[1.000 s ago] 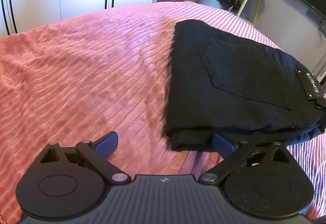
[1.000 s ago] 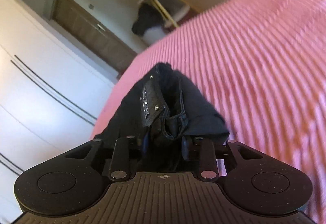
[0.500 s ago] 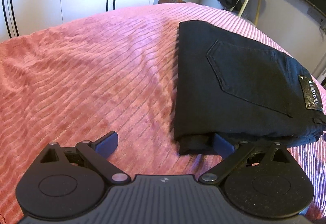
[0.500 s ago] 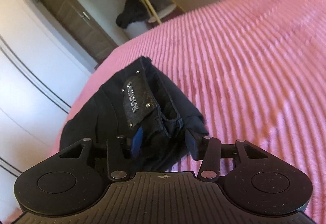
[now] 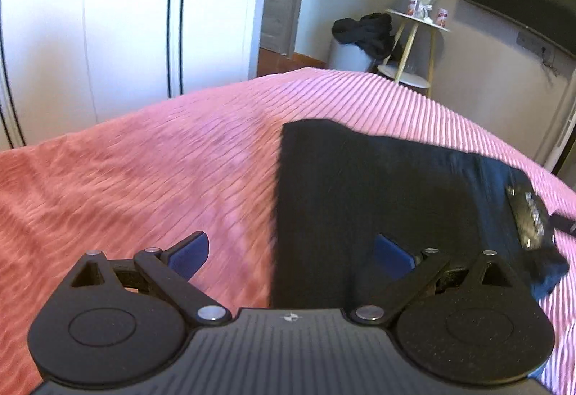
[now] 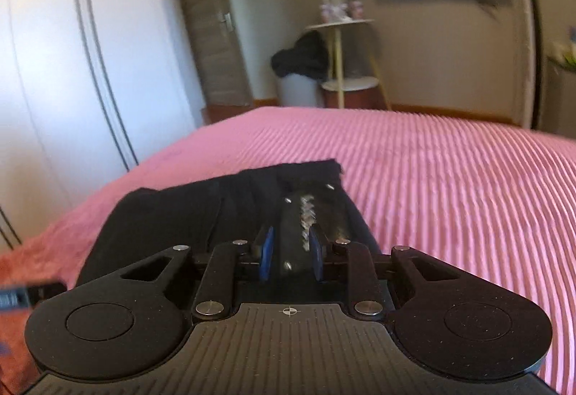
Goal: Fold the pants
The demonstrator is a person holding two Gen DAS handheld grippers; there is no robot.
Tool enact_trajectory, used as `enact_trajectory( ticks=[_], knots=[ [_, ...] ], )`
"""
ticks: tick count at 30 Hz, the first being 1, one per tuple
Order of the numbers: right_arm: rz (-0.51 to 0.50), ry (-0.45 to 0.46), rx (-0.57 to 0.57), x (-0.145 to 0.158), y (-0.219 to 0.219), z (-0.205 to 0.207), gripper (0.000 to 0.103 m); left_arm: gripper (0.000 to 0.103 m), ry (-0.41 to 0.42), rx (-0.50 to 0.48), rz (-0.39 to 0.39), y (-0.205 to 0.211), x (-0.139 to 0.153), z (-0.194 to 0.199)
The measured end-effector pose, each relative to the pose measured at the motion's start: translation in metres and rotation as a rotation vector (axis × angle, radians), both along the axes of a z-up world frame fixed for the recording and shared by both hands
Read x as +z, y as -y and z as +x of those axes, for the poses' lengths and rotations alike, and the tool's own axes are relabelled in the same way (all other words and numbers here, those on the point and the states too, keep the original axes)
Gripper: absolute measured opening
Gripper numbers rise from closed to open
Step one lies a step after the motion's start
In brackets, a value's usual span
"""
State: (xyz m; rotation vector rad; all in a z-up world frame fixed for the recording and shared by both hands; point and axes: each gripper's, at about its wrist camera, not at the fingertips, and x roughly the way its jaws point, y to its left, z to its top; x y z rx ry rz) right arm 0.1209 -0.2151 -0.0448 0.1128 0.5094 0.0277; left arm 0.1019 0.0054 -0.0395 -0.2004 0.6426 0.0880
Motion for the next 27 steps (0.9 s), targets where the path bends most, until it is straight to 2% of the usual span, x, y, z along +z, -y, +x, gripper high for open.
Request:
enact_trajectory(
  ticks=[2,3,5,6,8,10,12,15,18,23,27],
  knots=[
    [-0.022,-0.045,-0.039,-0.008,0.003,0.006,0.019,0.099,-0.016,-0.017,0.005,0.008,0.0,0.017],
    [-0.029,-0.049,-0.048,-0.011,0.008,0.005,0.01,0.099,-0.017,-0.029,0.02,0.013,-0.001,0.024],
    [-0.048,-0.077,-0.051,-0.021,0.014,0.004,0.005,0.099,-0.015,-0.055,0.058,0.023,-0.001,0.041],
    [-0.075,-0.084,-0.076,-0.025,0.017,0.004,0.008,0.099,-0.017,-0.06,0.064,0.026,-0.002,0.049],
    [-0.055,-0.121,-0.11,-0.031,0.026,0.01,0.027,0.099,-0.035,-0.064,0.055,0.031,-0.005,0.069],
    [-0.016,-0.134,-0.11,-0.035,0.033,0.014,0.028,0.099,-0.071,-0.07,0.047,0.035,-0.011,0.089],
    [-0.044,-0.127,-0.103,-0.039,0.032,0.015,0.03,0.099,-0.114,-0.082,0.084,0.044,-0.021,0.101],
    [-0.062,-0.119,-0.103,-0.047,0.031,0.015,0.034,0.099,-0.098,-0.101,0.173,0.056,-0.032,0.103],
    [-0.03,-0.122,-0.11,-0.049,0.037,0.016,0.041,0.099,-0.098,-0.109,0.182,0.055,-0.034,0.104],
    [0.07,-0.138,-0.151,-0.037,0.05,0.004,0.045,0.099,-0.133,-0.103,0.155,0.048,-0.022,0.086],
    [0.085,-0.121,-0.132,-0.026,0.045,-0.02,0.045,0.099,-0.089,-0.123,0.126,0.039,-0.013,0.038]
  ],
)
